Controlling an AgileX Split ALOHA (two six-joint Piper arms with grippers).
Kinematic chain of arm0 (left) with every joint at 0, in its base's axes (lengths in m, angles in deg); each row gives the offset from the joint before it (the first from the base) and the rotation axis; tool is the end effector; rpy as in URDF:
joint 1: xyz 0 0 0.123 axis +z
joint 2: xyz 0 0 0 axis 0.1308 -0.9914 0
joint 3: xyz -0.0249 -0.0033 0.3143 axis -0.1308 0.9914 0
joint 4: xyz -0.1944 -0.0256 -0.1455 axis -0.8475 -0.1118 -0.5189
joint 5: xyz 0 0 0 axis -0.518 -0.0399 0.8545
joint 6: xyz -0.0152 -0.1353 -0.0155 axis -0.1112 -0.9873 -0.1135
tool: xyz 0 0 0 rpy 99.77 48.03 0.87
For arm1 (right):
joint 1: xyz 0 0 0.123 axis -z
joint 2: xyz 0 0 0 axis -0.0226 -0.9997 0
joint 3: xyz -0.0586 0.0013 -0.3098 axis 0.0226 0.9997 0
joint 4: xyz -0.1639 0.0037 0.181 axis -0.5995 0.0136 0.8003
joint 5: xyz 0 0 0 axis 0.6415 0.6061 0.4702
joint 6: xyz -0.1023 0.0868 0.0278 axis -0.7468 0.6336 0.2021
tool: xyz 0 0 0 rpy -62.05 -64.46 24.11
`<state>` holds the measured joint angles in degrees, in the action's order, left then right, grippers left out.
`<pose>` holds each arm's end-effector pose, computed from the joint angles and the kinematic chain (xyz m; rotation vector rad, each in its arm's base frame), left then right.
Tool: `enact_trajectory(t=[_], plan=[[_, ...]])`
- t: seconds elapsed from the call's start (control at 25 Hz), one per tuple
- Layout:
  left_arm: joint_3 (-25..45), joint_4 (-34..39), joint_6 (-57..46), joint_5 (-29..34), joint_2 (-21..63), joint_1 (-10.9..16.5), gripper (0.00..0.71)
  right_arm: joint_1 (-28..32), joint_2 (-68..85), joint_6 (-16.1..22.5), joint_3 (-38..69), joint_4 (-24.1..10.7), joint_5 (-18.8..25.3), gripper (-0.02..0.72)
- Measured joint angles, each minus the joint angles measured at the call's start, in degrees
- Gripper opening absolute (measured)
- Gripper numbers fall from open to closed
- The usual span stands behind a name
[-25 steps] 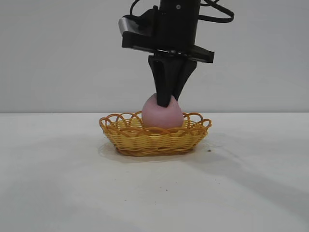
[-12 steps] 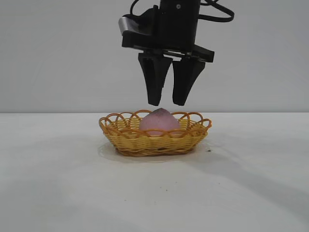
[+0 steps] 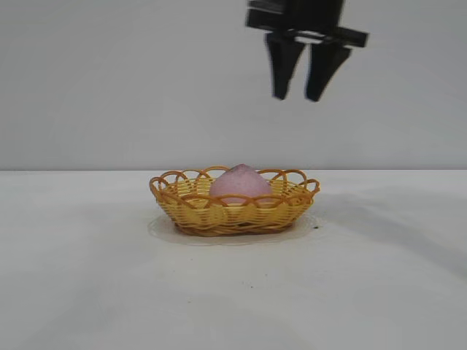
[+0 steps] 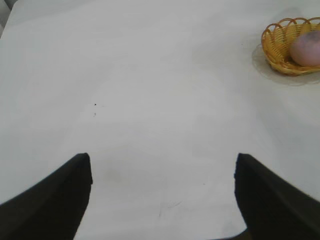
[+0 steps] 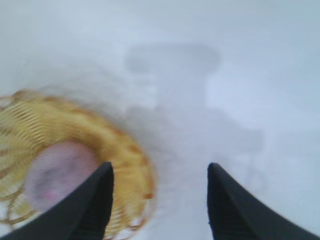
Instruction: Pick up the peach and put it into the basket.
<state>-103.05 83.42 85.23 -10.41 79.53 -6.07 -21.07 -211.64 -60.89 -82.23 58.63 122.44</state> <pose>-0.0062 -0.0108 0.2404 0.0928 2.0974 -0.0253 0.4614 0.1826 0.2375 -0.6841 2.7698 0.2103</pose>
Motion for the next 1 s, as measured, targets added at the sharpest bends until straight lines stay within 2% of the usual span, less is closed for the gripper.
enact_trajectory(t=[0.24,0.44,0.76,1.0], plan=[[0.0,0.0,0.0,0.0,0.0,0.0,0.519,9.1,0.0,0.8,-0.1,0.0,0.2,0.347],[0.0,0.0,0.0,0.0,0.0,0.0,0.519,14.2,0.0,-0.2,-0.1,0.7,0.3,0.347],[0.0,0.0,0.0,0.0,0.0,0.0,0.519,15.2,1.3,-0.3,0.6,1.9,0.4,0.347],[0.0,0.0,0.0,0.0,0.0,0.0,0.519,15.2,13.1,-0.3,9.8,1.0,0.4,0.347]])
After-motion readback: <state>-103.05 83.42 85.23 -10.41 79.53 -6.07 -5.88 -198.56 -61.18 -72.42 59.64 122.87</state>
